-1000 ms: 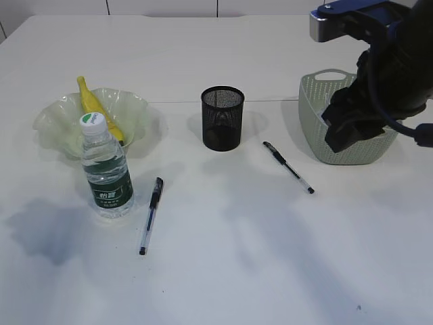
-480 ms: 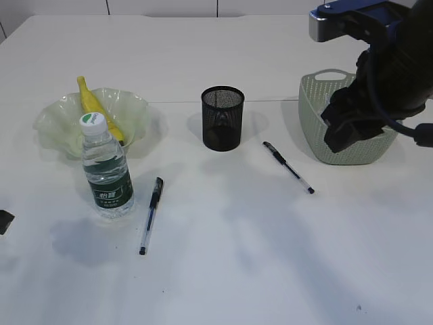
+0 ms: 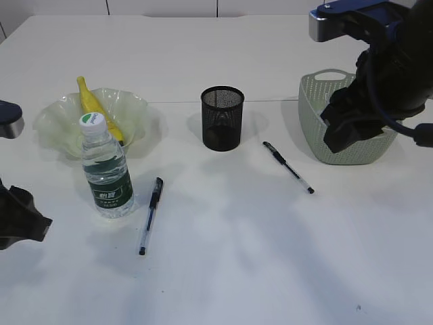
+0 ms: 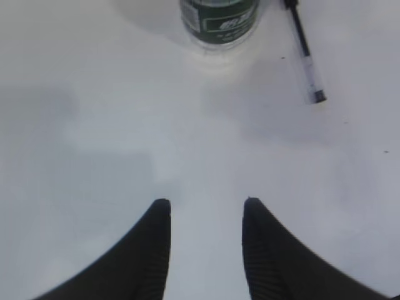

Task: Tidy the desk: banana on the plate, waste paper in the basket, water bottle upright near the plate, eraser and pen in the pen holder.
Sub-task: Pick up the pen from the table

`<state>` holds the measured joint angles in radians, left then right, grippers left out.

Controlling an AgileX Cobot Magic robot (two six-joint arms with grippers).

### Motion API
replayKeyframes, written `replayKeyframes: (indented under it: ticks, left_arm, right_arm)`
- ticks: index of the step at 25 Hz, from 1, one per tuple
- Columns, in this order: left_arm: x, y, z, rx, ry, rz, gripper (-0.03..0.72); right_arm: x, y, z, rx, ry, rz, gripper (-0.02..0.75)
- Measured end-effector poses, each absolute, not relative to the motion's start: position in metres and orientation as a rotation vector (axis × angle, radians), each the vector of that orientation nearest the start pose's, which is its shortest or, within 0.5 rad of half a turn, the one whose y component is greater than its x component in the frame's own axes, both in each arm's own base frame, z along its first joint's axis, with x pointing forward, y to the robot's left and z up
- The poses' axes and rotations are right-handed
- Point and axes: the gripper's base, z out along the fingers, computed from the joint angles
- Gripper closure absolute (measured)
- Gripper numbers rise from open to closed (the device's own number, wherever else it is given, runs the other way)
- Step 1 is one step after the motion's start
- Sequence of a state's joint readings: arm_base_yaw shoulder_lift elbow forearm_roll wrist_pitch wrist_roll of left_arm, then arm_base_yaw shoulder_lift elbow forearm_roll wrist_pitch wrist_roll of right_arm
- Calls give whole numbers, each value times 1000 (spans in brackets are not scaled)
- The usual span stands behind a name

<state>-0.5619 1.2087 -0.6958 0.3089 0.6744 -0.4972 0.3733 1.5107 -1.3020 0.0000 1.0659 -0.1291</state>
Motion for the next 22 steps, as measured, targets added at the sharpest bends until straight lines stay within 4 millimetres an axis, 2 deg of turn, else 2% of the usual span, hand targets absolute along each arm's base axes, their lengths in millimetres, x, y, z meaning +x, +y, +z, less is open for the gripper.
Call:
replayKeyframes:
  ticks: [8,22]
  left_arm:
    - [196,-118,233,212,2613,-59,423]
    - [234,-187,211,181,2695,-72,423]
  right_arm:
    - [286,112,314,-687,2675,65,359]
    - [286,112,314,-689,2675,65,359]
